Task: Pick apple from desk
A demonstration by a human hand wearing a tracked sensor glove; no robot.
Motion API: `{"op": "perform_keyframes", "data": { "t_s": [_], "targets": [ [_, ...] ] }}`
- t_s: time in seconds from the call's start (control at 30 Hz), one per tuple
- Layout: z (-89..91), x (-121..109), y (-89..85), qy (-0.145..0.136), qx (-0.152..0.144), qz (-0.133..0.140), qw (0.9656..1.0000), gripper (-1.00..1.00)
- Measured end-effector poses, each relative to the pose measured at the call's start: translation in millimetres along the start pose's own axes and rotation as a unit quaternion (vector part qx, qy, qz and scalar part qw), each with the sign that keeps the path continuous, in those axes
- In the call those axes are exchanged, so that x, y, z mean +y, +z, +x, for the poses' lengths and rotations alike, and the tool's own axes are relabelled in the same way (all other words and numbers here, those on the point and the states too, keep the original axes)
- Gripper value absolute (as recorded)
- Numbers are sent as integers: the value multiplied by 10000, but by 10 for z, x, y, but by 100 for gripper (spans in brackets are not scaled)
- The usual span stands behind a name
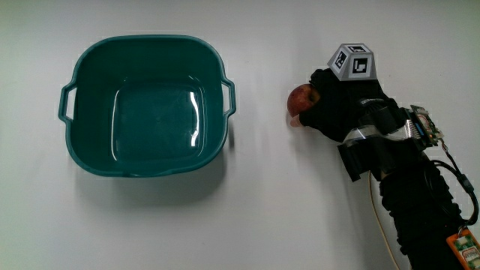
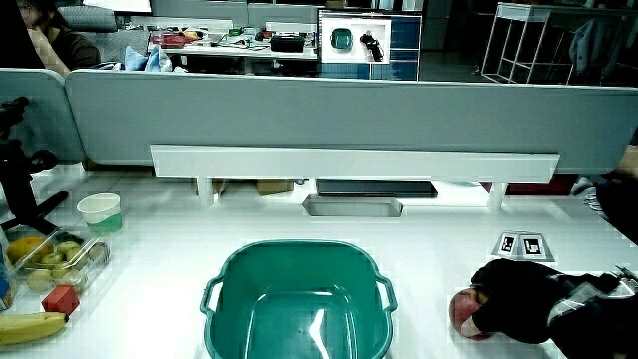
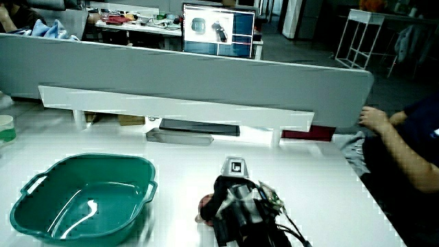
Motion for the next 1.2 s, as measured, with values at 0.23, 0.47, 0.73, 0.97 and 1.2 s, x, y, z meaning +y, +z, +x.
{"op": "perform_keyframes", "data": {
  "t_s": [0.23,0.47,0.73,0.97,1.2],
  "targets": [
    [-37,-35,11,237,-40,96,9997,100],
    [-91,-128,145,291,-203,309,9989,100],
    [-206,-343,415,476,-283,646,9964,100],
    [-436,-520,582,916,-145,719,9931,100],
    [-777,-659,675,1448,-194,832,9858,100]
  ]
}}
